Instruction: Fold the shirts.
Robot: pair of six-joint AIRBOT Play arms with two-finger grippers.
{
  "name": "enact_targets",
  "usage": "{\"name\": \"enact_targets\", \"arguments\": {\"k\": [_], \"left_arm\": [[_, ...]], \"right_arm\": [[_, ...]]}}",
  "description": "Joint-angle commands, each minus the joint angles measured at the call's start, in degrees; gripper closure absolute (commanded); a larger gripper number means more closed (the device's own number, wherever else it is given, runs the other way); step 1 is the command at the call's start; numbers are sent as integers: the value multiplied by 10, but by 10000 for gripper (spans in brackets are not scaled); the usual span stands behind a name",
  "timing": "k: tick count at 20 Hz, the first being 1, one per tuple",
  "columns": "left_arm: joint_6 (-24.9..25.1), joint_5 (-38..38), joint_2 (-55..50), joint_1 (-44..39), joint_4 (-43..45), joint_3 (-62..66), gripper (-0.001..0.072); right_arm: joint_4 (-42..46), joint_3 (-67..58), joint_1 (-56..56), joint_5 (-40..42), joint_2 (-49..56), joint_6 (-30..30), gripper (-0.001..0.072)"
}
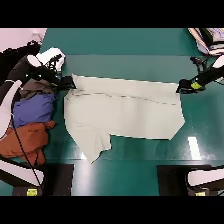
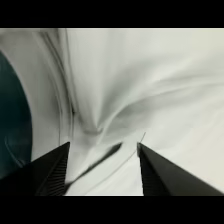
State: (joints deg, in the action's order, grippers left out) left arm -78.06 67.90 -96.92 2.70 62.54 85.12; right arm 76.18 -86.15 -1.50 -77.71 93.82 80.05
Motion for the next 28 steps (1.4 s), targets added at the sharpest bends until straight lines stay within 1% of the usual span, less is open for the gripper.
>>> {"name": "enact_targets", "arguments": {"k": [1, 4, 6, 9, 12, 14, 16, 18, 20, 24, 25, 26, 27, 28], "left_arm": [[-16, 58, 39, 24, 9, -9, 214], [-27, 62, 143, 26, 55, -118, 215], [-39, 59, 221, 26, 50, -231, 215], [-56, 42, 339, 26, 26, -408, 215], [-64, 19, 429, 26, -27, -545, 215], [-63, 6, 460, 26, -60, -605, 215], [-47, -7, 464, 26, -89, -633, 215], [-25, -26, 464, 26, -122, -646, 215], [-15, -47, 463, 26, -137, -653, 215], [-13, -100, 463, 26, -161, -676, 218], [-7, -101, 463, 26, -172, -676, 324], [12, -105, 463, 26, -188, -676, 477], [23, -114, 463, 26, -207, -676, 571], [30, -121, 463, 26, -222, -675, 593]], "right_arm": [[-1, 23, -13, -24, -41, 5, 326], [-2, 97, -38, -29, -127, 5, 326], [-2, 145, -50, -37, -178, 5, 326], [-2, 206, -66, -21, -238, 5, 327], [-2, 236, -73, -18, -274, 5, 327], [-2, 243, -73, -19, -286, 5, 327], [-2, 243, -73, -19, -295, 5, 327], [-2, 243, -73, -21, -303, 5, 327], [-2, 243, -73, -25, -308, 5, 327], [-3, 244, -73, -40, -308, 6, 327], [-13, 244, -73, -39, -308, 6, 327], [-22, 244, -73, -40, -308, 7, 327], [-27, 246, -73, -41, -308, 7, 327], [-29, 253, -73, -44, -309, 9, 326]]}}
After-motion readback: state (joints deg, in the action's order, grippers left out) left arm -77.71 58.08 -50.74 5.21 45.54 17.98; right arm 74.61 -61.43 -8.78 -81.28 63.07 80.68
